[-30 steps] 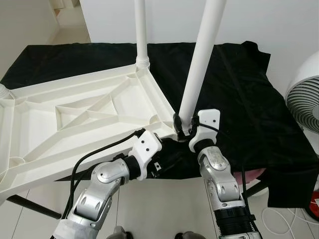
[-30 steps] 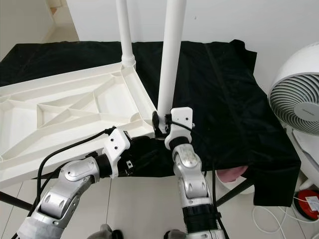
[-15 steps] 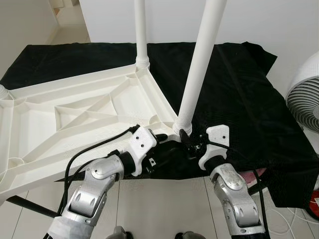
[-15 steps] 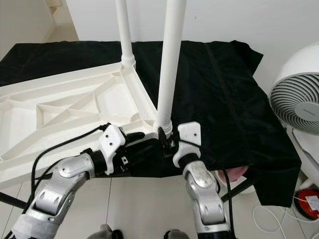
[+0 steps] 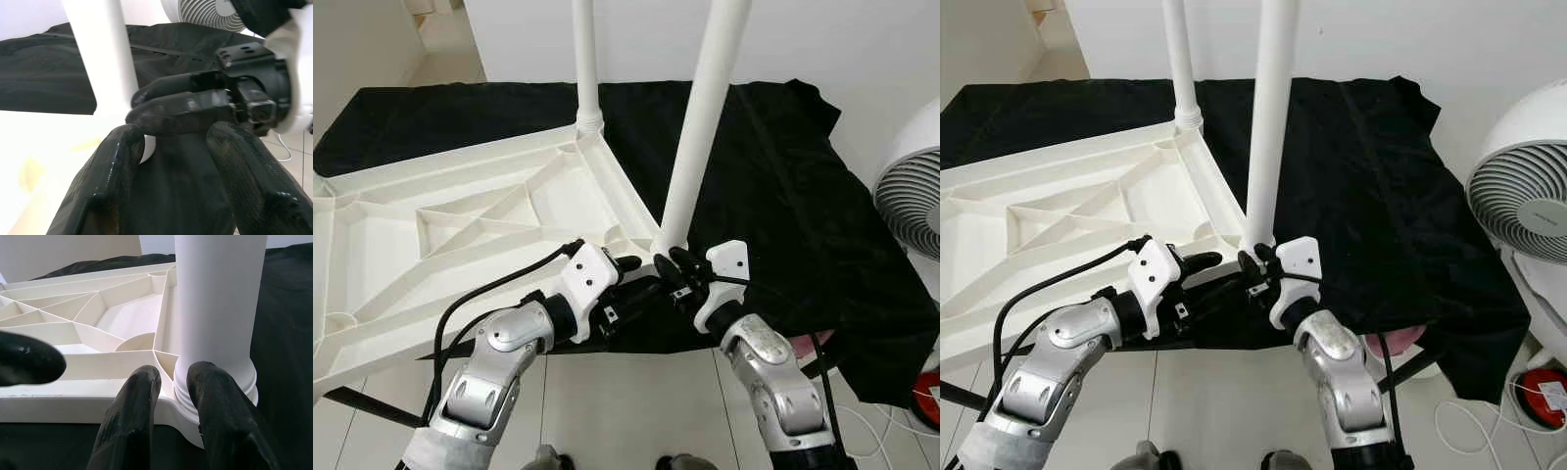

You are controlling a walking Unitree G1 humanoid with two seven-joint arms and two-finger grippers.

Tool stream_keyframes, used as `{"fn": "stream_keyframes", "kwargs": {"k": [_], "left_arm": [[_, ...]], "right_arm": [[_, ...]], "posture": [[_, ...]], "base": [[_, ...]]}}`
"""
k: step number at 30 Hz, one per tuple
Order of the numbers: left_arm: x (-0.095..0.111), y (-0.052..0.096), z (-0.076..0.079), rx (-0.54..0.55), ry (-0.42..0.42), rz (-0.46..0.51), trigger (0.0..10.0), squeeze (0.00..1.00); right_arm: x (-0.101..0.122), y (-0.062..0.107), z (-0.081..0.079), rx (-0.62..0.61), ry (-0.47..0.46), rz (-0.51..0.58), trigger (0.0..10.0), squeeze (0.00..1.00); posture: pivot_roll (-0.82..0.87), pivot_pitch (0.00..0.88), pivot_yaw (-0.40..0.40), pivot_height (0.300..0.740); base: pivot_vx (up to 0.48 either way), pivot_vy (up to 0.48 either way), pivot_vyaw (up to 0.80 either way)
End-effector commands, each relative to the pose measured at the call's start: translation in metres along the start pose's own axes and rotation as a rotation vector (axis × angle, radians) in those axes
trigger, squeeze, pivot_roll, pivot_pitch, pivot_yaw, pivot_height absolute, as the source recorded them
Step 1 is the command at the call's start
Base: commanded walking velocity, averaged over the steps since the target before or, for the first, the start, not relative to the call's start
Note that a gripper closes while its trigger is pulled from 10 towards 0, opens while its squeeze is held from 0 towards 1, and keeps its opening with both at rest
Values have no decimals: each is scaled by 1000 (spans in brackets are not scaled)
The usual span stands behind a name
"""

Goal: Building children table

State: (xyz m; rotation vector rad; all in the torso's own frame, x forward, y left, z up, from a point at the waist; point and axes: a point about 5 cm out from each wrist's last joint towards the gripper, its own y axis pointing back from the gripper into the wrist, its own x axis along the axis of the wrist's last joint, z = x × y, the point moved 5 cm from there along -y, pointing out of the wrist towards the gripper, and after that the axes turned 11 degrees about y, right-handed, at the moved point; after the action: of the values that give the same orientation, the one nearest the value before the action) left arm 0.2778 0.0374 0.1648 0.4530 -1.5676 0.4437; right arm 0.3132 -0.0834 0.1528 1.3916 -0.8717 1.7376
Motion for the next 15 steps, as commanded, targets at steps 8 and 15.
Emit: {"fn": "stream_keyframes", "kwargs": {"k": [8, 15], "left_arm": [[1, 0, 3, 24, 14, 3, 10000, 0], [-7, -2, 2, 50, 11, -37, 10000, 0]], "right_arm": [[-4, -18, 28, 1, 41, -5, 10000, 0], [-1, -33, 72, -102, 81, -2, 10000, 0]], "posture": [[-66, 87, 32, 740], [-62, 85, 43, 740]], "base": [[0, 0, 0], [0, 0, 0]]}}
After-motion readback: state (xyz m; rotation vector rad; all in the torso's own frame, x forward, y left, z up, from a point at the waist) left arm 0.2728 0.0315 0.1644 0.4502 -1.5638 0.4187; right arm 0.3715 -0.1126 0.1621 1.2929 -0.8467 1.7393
